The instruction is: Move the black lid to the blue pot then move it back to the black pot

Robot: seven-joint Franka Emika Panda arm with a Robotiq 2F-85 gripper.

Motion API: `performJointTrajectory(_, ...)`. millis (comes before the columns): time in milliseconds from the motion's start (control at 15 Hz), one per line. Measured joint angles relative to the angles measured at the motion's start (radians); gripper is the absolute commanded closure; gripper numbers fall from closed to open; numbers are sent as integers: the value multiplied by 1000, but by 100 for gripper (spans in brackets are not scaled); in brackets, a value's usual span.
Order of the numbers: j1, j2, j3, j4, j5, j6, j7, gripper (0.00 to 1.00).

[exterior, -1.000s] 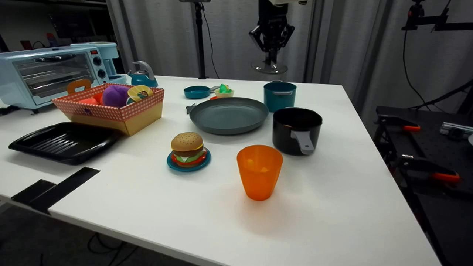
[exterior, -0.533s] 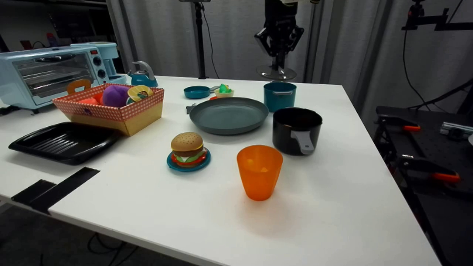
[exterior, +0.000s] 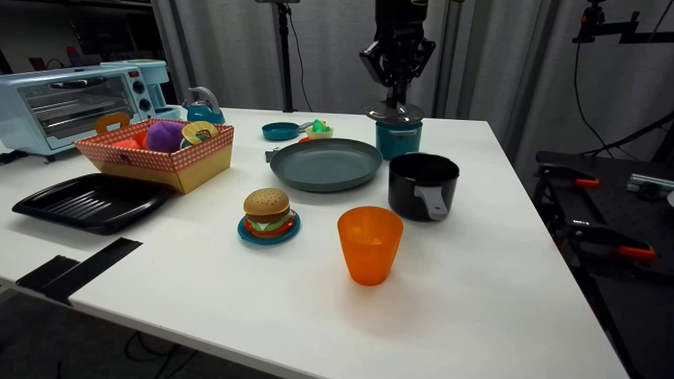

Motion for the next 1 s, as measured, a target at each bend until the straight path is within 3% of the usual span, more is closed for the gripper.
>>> performJointTrajectory(1000,43,-34,66,-96,13,1,151,96)
